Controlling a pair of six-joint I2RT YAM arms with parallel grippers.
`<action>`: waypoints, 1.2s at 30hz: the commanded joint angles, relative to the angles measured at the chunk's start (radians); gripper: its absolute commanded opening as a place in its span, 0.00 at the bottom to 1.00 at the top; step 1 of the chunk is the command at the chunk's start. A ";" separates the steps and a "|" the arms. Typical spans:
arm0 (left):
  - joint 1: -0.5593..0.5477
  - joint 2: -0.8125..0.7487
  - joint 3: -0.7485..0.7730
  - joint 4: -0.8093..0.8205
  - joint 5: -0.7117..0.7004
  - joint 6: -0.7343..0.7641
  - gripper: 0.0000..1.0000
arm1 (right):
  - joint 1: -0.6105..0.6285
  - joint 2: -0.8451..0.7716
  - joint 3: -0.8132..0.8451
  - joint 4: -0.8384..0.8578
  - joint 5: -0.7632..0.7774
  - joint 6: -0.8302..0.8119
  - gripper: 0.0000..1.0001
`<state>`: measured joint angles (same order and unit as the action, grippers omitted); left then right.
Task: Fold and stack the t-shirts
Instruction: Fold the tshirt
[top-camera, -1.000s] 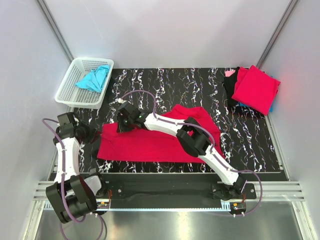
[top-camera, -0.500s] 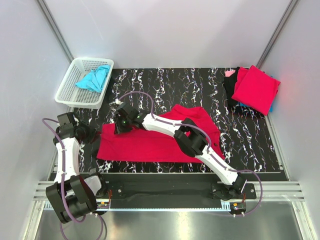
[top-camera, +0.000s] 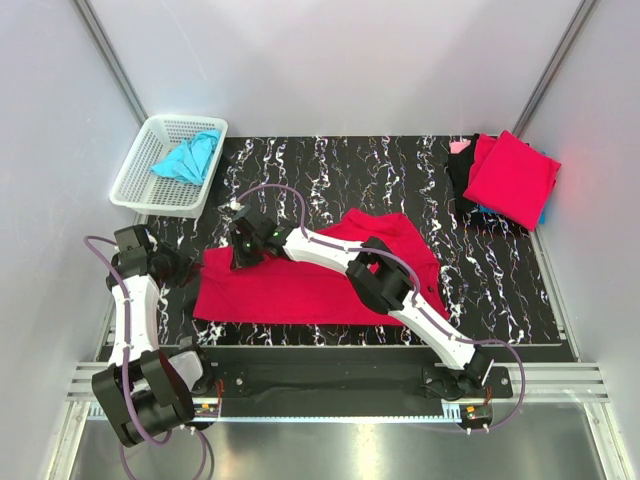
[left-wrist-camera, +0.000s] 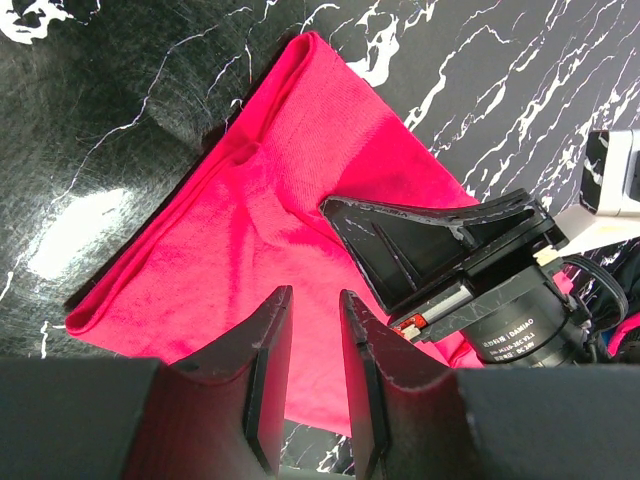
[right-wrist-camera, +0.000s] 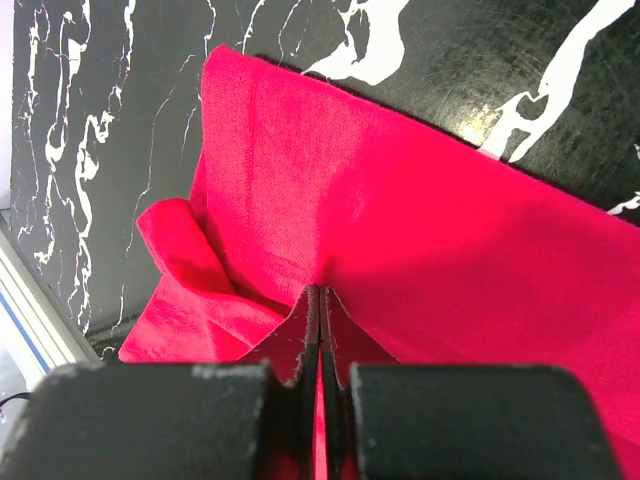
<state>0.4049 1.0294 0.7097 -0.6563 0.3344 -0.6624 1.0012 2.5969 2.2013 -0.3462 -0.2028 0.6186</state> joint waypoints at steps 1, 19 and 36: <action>0.006 -0.015 -0.009 0.017 0.020 0.018 0.30 | 0.016 0.000 0.038 -0.033 0.026 -0.019 0.00; 0.008 -0.012 -0.012 0.012 0.031 0.030 0.30 | 0.016 -0.020 0.133 -0.065 0.092 -0.098 0.00; 0.009 -0.003 -0.032 0.014 0.043 0.020 0.31 | -0.018 0.091 0.316 -0.059 0.175 -0.108 0.00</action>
<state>0.4072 1.0248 0.6922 -0.6628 0.3405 -0.6437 0.9977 2.6736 2.4664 -0.4171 -0.0772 0.5167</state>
